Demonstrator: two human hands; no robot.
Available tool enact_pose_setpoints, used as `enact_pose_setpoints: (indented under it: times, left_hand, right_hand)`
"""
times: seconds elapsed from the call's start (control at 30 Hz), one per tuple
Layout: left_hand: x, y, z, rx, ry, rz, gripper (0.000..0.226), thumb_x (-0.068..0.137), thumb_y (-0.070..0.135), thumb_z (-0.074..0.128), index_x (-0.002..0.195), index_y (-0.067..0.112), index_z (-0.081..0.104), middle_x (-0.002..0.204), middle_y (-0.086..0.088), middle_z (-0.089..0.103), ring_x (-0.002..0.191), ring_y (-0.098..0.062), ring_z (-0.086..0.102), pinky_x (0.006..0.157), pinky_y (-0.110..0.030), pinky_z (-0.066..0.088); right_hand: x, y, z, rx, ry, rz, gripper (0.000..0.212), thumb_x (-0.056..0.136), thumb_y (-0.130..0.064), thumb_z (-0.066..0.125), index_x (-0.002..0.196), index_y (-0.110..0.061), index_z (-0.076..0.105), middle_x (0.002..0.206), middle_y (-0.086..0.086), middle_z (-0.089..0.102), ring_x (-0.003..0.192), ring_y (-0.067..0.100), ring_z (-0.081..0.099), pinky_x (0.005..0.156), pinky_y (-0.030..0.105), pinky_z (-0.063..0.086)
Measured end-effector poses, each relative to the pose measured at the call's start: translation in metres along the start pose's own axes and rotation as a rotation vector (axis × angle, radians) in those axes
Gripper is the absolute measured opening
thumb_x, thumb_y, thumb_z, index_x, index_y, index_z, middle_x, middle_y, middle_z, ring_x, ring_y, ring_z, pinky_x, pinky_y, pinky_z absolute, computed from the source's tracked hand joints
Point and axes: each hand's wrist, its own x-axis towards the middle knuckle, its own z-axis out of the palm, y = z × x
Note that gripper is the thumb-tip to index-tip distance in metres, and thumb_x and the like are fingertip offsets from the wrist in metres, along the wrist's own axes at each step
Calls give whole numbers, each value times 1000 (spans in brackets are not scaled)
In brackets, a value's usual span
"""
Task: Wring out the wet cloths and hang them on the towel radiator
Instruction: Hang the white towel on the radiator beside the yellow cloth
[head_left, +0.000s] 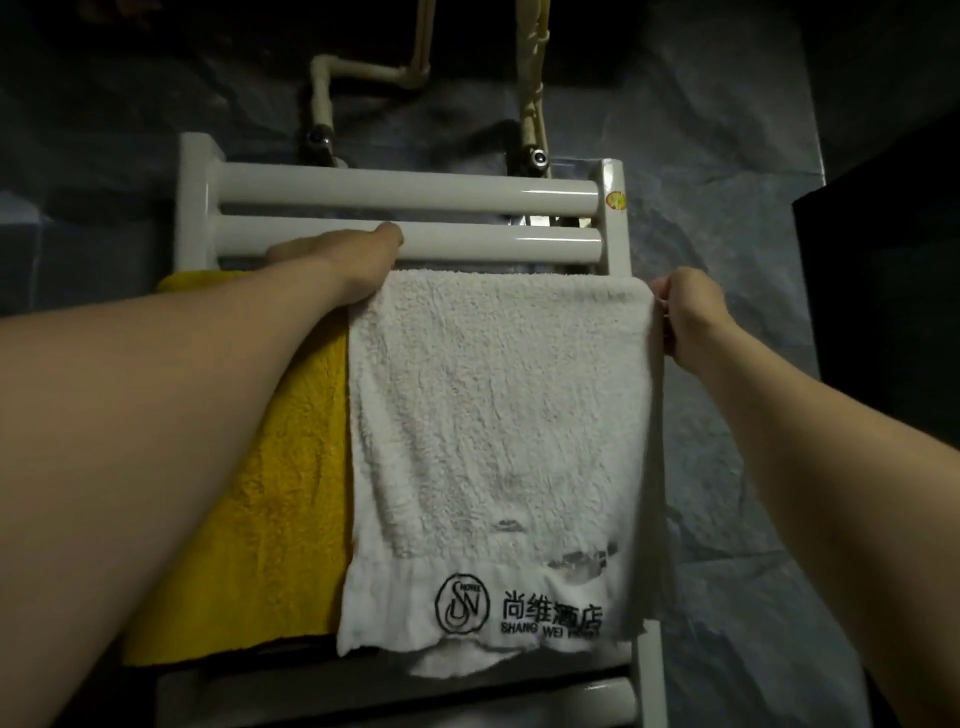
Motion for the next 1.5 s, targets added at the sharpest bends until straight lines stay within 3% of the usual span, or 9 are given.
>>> enact_pose_setpoints:
  times: [0.13,0.3,0.43,0.6,0.73,0.83,0.93,1.2,1.5]
  left_hand:
    - [4,-4,3,20,33,65,70,89,65,17,129,22,55,114,-12,55,99,-33,51,84,-44,35]
    - [5,-12,-4,-4,-52,158,62,71,68,29,106,29,62,104,-6,59,90,-30,52,83,-43,41]
    - [1,-20,-7,104,-108,320,55,87,68,29,119,37,60,133,-1,58,115,-29,53,102,-50,39]
    - [-7,-26,-14,150,-243,394,65,93,74,11,147,46,33,159,0,35,145,-28,31,117,-55,22]
    - [-39,-7,-17,426,-136,242,56,101,59,16,152,38,27,157,-10,29,146,-36,19,114,-66,14]
    - [-69,-4,-4,125,-59,186,51,103,48,26,151,32,30,159,-7,24,147,-31,20,120,-57,14]
    - [-122,-29,5,-165,60,175,39,97,35,42,134,25,46,144,-6,40,132,-28,38,109,-44,37]
    - [-348,-192,34,62,-486,-176,19,88,32,56,94,19,43,99,-8,61,92,-30,61,72,-35,48]
    - [-540,-315,-40,102,-478,-564,21,95,22,53,101,3,60,108,-18,66,100,-31,62,77,-32,42]
  right_hand:
    - [18,-10,9,-113,68,-177,26,86,-5,42,99,-25,53,85,0,53,73,14,52,56,27,41]
    - [35,-12,18,-526,242,-265,21,85,-12,52,106,-14,56,106,9,59,108,31,57,87,34,46]
    - [0,-27,24,-751,444,-449,31,91,-23,48,117,-8,57,124,21,55,117,40,50,100,49,43]
    - [-64,1,41,-882,182,-874,31,96,-33,37,88,-14,60,97,16,65,96,35,53,84,42,38]
    - [-71,-35,29,-1116,-115,-606,53,100,-48,24,107,-16,66,118,18,65,108,37,56,95,46,44]
    - [-77,-57,17,-1136,-227,-466,49,98,-42,28,123,-15,60,129,22,59,114,39,55,96,43,46]
    - [-119,-35,0,-924,-119,-484,29,92,-27,43,106,-8,59,109,17,61,94,34,59,83,41,52]
    - [-330,126,-15,-796,-668,-123,8,89,-21,53,91,-14,55,84,8,62,75,24,58,61,35,43]
    - [-541,162,40,-712,-1097,-84,13,89,-18,56,97,-11,64,92,12,69,92,29,62,72,30,41]
